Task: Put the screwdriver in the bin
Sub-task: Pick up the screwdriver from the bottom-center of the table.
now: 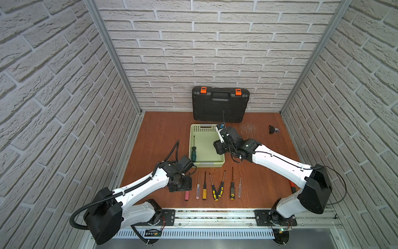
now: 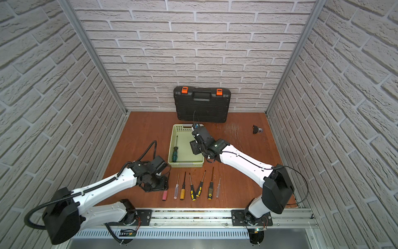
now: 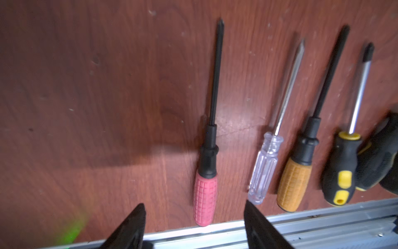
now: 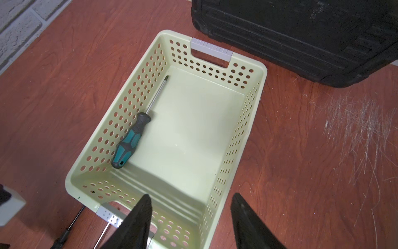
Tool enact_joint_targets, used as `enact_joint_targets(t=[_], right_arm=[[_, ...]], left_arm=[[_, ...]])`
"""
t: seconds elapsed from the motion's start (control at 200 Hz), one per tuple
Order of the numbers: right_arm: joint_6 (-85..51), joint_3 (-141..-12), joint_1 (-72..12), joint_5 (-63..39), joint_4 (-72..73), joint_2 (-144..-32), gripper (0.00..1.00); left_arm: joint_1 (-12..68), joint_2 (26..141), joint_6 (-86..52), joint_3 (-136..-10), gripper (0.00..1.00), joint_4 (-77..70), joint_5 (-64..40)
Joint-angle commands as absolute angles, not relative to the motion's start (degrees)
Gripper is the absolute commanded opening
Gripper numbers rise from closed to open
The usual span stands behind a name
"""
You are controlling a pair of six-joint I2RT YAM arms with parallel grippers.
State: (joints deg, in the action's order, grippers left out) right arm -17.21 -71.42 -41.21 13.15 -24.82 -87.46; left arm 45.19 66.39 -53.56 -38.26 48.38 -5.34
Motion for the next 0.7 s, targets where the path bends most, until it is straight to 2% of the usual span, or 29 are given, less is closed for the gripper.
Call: enact_joint_targets(t=[0.0, 0.175, 0.34, 0.475, 0.58, 0.695], right_arm=[[-18.02, -72.46, -41.4, 12.15, -22.24, -87.48, 0.61], [-19.7, -72.99, -41.47, 8.58, -22.78, -88.77, 0.6], [-20.92, -72.47, -41.4, 8.09, -22.59, -88.59, 0.59], [-21.24, -71.98, -41.5, 7.74, -21.85, -89.1, 0.59], [-21.36, -72.01, -41.4, 7.28, -21.8, -89.64, 0.59], [-21.58, -71.68, -41.4, 7.54, -21.45, -89.82, 0.59]], left_arm=[[46.49, 67.52, -55.85, -37.12, 0.71, 43.14, -3.74], [46.74, 69.35, -55.28, -35.39, 0.66, 40.37, -3.2], [47.93, 72.04, -55.37, -34.63, 0.56, 39.11, -2.34], [49.25, 73.35, -56.11, -34.41, 0.54, 39.0, -1.75], [50.25, 74.58, -57.63, -34.28, 0.46, 39.3, -1.97], [51.97, 75.03, -59.79, -33.99, 0.45, 39.4, -1.64]])
